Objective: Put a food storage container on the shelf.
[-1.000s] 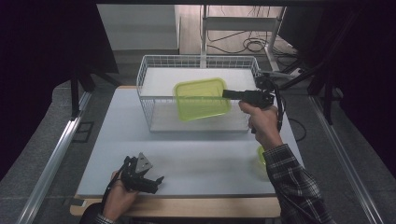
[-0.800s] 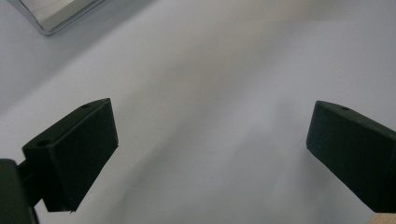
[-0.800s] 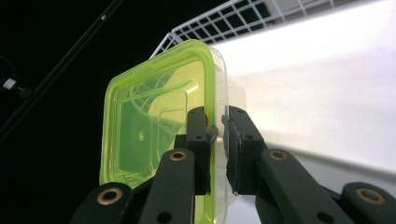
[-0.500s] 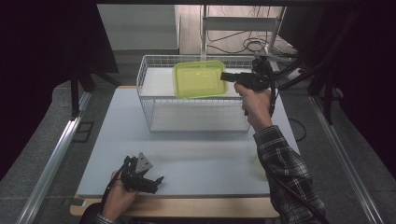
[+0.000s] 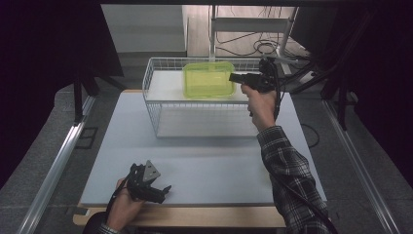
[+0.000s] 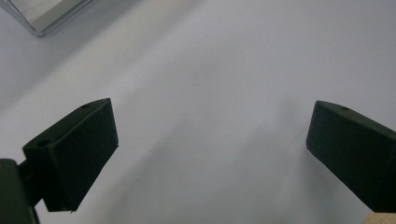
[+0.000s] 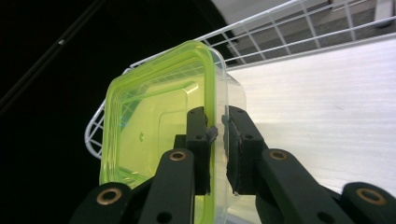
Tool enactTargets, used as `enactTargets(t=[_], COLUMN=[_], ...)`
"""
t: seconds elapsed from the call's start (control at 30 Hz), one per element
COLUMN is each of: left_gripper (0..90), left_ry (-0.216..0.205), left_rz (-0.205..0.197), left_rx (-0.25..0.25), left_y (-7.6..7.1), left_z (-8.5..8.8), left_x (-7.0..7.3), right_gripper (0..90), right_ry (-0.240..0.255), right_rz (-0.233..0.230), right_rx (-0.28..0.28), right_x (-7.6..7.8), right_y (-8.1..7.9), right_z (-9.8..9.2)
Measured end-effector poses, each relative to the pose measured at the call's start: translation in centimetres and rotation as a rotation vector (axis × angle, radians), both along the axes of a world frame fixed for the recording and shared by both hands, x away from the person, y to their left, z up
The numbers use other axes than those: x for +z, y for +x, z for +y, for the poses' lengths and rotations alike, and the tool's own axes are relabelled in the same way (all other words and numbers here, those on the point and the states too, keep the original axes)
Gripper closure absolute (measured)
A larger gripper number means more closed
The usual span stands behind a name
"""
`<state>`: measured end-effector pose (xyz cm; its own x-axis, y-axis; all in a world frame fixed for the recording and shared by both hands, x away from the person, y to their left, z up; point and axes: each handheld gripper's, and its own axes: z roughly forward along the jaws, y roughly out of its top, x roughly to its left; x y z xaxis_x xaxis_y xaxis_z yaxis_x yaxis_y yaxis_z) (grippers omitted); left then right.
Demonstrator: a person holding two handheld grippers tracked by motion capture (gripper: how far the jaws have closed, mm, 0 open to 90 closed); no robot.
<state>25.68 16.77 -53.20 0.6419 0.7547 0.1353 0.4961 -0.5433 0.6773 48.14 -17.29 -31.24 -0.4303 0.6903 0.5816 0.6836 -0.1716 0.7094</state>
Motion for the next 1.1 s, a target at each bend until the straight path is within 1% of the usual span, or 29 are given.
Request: enactTargets(t=[0.07, 0.1, 0.2, 0.27, 0.3, 0.33, 0.5, 0.67, 0.73, 0.77, 0.8, 0.87, 0.93, 1.1], left_gripper=[2.0, 2.0, 1.9, 1.9, 1.9, 1.9, 1.9, 1.9, 1.9, 1.9, 1.9, 1.9, 1.9, 1.9], left_ry=[0.004, 0.004, 0.008, 0.018, 0.015, 0.016, 0.019, 0.022, 0.019, 0.025, 0.023, 0.026, 0.025, 0.026], left_rz=[0.004, 0.005, 0.009, 0.013, 0.015, 0.017, 0.017, 0.019, 0.021, 0.022, 0.025, 0.026, 0.025, 0.023], left_rx=[-0.004, -0.004, -0.009, -0.013, -0.013, -0.015, -0.016, -0.018, -0.017, -0.02, -0.017, -0.017, -0.019, -0.018], left_y=[0.0, 0.0, 0.0, 0.0, 0.0, 0.0, 0.0, 0.0, 0.0, 0.1, 0.1, 0.1, 0.1, 0.1], left_z=[0.0, -0.1, -0.2, -0.2, -0.3, -0.3, -0.3, -0.3, -0.3, -0.3, -0.3, -0.3, -0.3, -0.3], left_x=[0.0, -0.1, -0.1, -0.2, -0.2, -0.3, -0.2, -0.3, -0.3, -0.3, -0.3, -0.3, -0.3, -0.3], right_gripper=[79.8, 79.7, 78.8, 77.9, 77.4, 76.8, 74.3, 70.0, 69.1, 68.2, 66.2, 62.2, 60.2, 53.7], right_ry=[-0.017, -0.008, -0.006, -0.009, -0.012, -0.023, -0.053, -0.148, -0.148, -0.152, -0.157, -0.181, -0.205, -0.206], right_rz=[-0.004, 0.004, 0.018, 0.022, 0.022, 0.015, 0.016, -0.008, -0.009, -0.01, -0.012, -0.025, -0.034, -0.032], right_rx=[-0.004, -0.005, -0.006, -0.01, -0.008, -0.01, -0.026, -0.032, -0.027, -0.026, -0.024, -0.023, -0.02, -0.022], right_x=[-0.2, -0.3, -0.6, -0.7, -0.8, -0.8, -0.8, -0.7, -0.7, -0.8, -0.8, -0.8, -0.7, -0.8], right_y=[0.1, 0.2, 0.6, 0.8, 0.9, 1.0, 1.3, 1.5, 1.6, 1.7, 1.7, 1.7, 1.8, 1.9], right_z=[0.0, -0.1, -0.2, -0.2, -0.2, -0.1, 0.1, 0.6, 0.7, 0.7, 0.7, 0.8, 0.9, 0.7])
